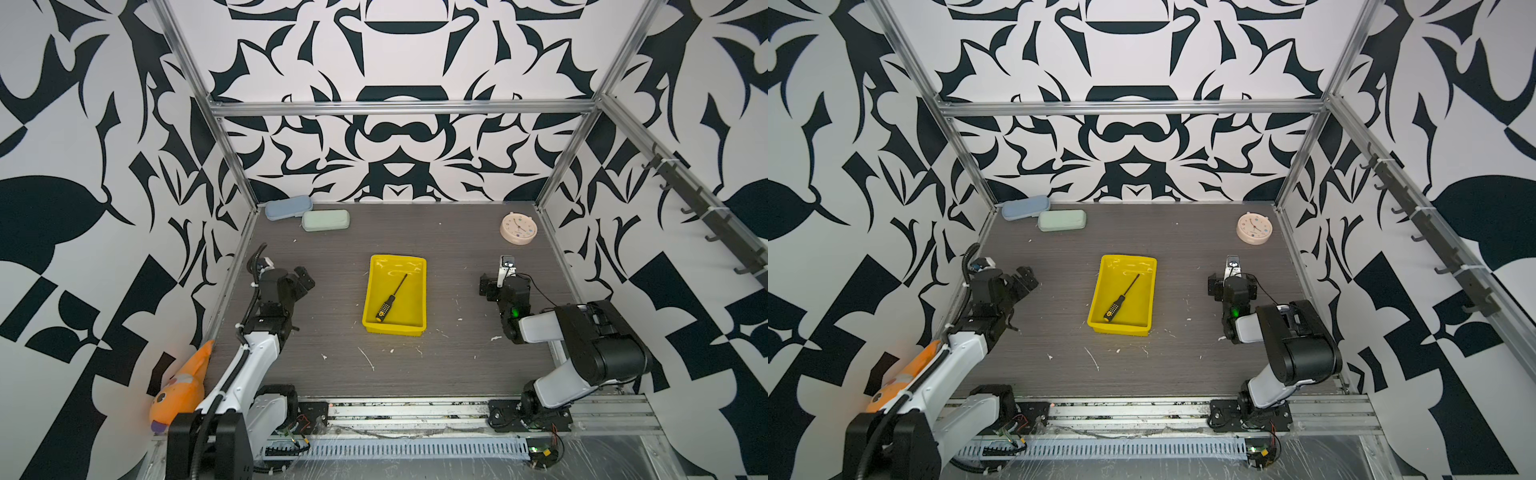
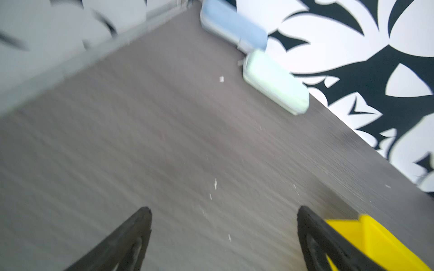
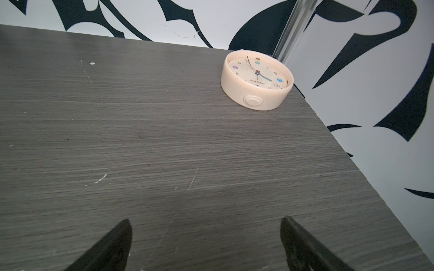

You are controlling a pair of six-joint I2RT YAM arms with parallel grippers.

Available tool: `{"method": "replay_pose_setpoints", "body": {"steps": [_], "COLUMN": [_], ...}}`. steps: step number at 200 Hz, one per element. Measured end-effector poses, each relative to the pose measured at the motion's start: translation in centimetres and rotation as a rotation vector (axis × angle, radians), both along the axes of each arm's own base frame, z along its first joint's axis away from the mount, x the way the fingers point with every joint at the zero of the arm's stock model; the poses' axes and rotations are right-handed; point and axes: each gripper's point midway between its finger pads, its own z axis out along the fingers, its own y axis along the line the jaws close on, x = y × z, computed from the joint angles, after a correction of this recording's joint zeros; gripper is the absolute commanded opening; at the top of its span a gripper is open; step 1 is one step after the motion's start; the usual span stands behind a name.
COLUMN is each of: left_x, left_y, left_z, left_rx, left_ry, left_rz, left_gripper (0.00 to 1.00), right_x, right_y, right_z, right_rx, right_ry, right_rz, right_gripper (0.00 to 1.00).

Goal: Put the screwdriver in the bin
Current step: Reset both arms

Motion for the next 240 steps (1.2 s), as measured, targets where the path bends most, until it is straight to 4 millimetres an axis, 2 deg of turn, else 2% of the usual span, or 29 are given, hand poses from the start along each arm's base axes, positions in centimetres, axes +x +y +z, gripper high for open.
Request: {"method": "replay_pose_setpoints", "body": {"steps": [27,55,84,116,142,178,240], "left_x": [1.1,1.8,2.0,2.5,2.6,3.8,3.9], "left_y": [2.3,3.4,3.3,2.5,2.3,2.4,2.3], "left_z": [-1.5,-3.5,-5.6,-6.2,-8.4,-6.4,-6.4], "left_rx": [0.186,0.291,0.353,0.400,0.420,0.418,0.418], "left_ry": [0.055,0.103,0.097,0.007,0.014,-0.055,-0.057], "left_rz": [0.057,0.075,0.032,-0.034,-0.068,-0.061,-0.068], "left_gripper": [0.99,0.99,0.99,0.99,0.99,0.99,0.99], "right_x": [0.0,0.0,0.0,0.0,0.0,-0.1,-0.1], "right_y": [0.0,0.0,0.0,0.0,0.0,0.0,0.0], "right_z": [0.0,0.0,-0.1,-0.1,-0.1,-0.2,-0.2], "right_rx": [0.001,0.001,0.000,0.001,0.000,0.000,0.002], "right_ry": [0.001,0.001,0.003,0.003,0.006,0.007,0.007], "right_rz": [0.002,0.002,0.002,0.002,0.002,0.002,0.003], "right_gripper": [1.00,1.00,1.00,1.00,1.00,1.00,1.00]}}
